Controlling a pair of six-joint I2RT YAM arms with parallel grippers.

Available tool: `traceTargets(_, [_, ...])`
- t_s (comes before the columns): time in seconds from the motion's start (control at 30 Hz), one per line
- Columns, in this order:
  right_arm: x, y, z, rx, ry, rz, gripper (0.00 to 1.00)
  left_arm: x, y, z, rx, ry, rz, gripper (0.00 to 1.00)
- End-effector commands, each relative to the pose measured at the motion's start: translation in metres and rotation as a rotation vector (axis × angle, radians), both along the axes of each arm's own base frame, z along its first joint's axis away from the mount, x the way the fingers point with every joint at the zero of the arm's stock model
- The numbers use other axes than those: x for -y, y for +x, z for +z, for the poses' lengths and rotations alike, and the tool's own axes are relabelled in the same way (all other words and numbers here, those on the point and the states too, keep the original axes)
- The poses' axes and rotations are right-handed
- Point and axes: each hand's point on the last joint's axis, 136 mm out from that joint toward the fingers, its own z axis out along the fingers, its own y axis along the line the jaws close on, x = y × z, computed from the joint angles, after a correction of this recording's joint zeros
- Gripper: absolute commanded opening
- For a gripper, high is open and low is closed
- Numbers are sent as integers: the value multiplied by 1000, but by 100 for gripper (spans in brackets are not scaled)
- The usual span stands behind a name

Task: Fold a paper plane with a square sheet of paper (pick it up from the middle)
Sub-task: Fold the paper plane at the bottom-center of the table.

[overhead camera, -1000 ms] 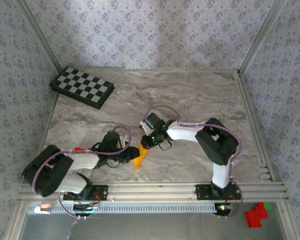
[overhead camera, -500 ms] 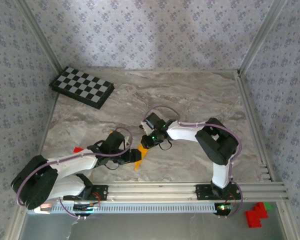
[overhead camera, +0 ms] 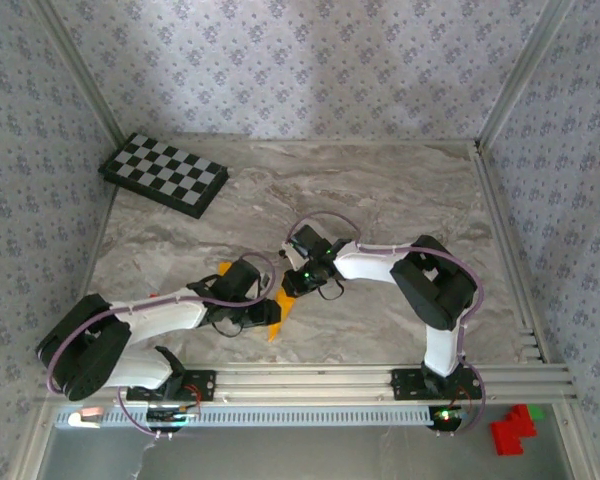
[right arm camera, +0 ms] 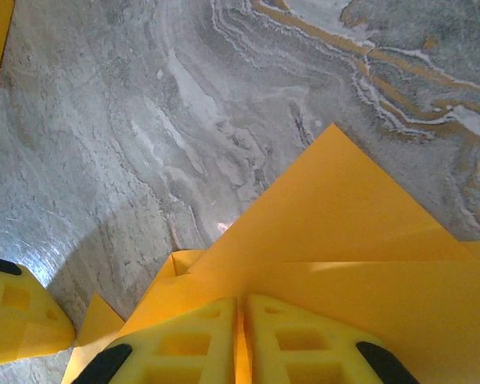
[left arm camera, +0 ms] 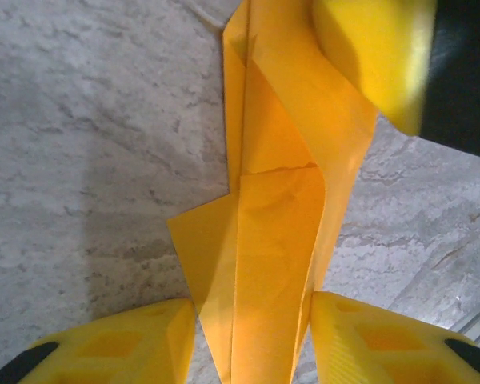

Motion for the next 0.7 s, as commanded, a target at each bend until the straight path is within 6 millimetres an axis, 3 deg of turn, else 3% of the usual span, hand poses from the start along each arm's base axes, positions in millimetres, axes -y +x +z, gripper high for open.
traceTargets(0.0, [20, -6, -23, -52, -90, -31, 14, 11, 0, -4, 9, -15, -37, 39])
traceTargets(0.37, [11, 5, -6, -39, -35, -33, 17, 2, -6, -20, -35, 26, -26, 29])
traceTargets(0.67, [4, 12, 11, -26, 13, -37, 20, 0, -10, -27, -57, 38, -33, 28])
